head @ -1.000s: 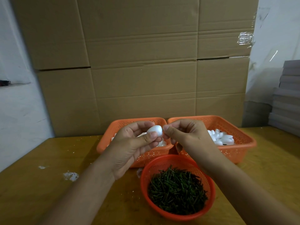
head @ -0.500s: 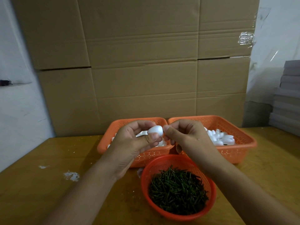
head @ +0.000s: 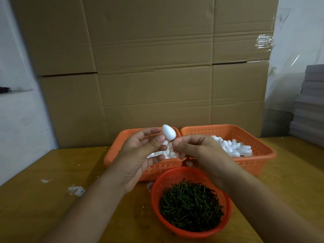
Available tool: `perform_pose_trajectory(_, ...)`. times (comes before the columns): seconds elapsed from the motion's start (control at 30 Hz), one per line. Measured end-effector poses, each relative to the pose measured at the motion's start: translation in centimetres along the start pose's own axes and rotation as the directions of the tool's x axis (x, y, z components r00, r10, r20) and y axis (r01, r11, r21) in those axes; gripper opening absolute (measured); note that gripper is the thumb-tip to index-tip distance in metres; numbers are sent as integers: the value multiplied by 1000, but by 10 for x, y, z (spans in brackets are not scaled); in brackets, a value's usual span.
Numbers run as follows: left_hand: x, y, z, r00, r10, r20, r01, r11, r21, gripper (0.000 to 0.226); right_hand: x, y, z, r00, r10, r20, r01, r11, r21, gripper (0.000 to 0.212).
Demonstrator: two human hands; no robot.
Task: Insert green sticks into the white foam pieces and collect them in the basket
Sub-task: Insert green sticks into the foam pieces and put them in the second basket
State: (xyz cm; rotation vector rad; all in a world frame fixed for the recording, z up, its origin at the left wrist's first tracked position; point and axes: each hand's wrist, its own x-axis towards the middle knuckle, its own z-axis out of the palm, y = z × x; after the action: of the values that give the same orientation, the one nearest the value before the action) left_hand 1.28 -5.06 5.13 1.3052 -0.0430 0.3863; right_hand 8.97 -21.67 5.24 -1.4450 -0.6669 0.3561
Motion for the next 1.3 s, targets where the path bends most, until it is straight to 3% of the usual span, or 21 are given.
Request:
perform_pose_trajectory(0.27, -1, -1, 0, 999, 43, 19, -44, 997, 70, 37, -3, 2, 9, 996, -60, -63, 57, 997, -56, 11)
perform_pose_trajectory(0.5, -1, 0, -3, 996, 15, 82, -23, 996, 91, 28, -5, 0, 9, 997, -76, 10, 76, 993, -87, 18)
perform_pose_trajectory(0.7, 0, 1, -5, 991, 21, 134, -33, 996, 88, 31, -6, -2, 10, 997, -24, 68, 28, 998, -63, 16)
perform_pose_trajectory(0.8, 0, 0, -5, 989, 31, 148, -44, 996, 83, 22, -5, -2, 10, 994, 42, 98, -44, 999, 20, 16)
perform_pose_trajectory(0.93, 0, 1, -6, 987, 50, 151, -66, 992, 103, 29, -4, -2, 11, 986, 92, 140, -106, 990, 97, 19)
perform_pose_trajectory(1.3, 0, 1, -5, 993, 90, 79, -102, 982, 160, 35, -6, 3, 15, 999, -17, -49, 18, 1000, 22, 8)
